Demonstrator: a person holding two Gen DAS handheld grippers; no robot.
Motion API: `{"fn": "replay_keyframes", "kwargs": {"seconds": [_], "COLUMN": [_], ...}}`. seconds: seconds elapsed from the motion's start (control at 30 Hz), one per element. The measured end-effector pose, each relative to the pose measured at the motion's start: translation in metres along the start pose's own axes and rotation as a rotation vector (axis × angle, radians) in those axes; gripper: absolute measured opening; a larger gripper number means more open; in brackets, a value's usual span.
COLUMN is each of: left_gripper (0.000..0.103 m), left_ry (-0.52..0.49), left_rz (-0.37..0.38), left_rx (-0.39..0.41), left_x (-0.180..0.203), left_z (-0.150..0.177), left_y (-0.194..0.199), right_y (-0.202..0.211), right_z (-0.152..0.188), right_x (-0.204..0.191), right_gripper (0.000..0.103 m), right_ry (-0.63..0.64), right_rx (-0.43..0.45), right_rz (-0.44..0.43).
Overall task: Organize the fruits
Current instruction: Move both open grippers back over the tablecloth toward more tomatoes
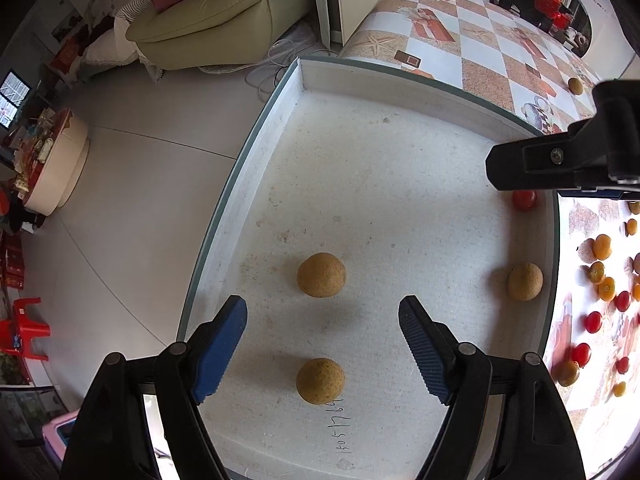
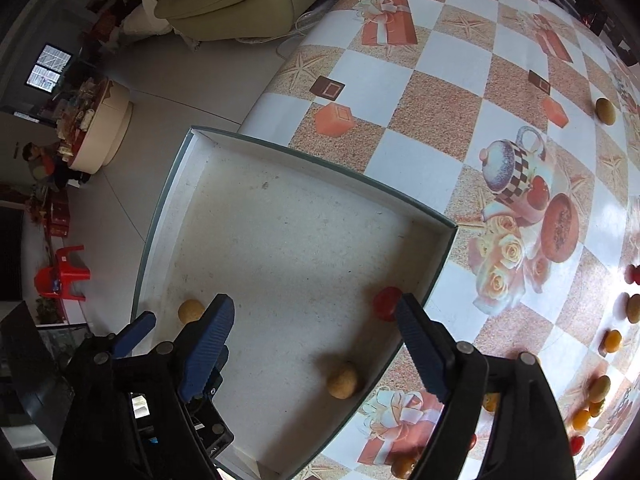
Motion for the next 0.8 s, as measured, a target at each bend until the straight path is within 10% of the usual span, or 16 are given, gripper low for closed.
{"fn": "replay_keyframes", "kwargs": {"seconds": [0.8], "left_gripper": [0.079], "left_ry": [-0.294], "left_rz": [0.139], "left_rx": [0.077], "left_x": [0.152], "left_z": [-0.025], "left_y": [0.060], "right_y": [0.089], "right_z": [0.134], "right_x": [0.218], "right_gripper": [0.086], "right_ry": [-0.440], "right_rx": [0.041], "right_rz": [0.190]}}
Point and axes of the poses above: each gripper's, at about its wrist camera, not at the fingertips, and y roughly against the way its jaws point, x to its right, z to its underside, the point moved 9 cm from there along -y, roughly the way its jaws point, and after that the axes turned 3 degrees about x, right-handed, at the moved point
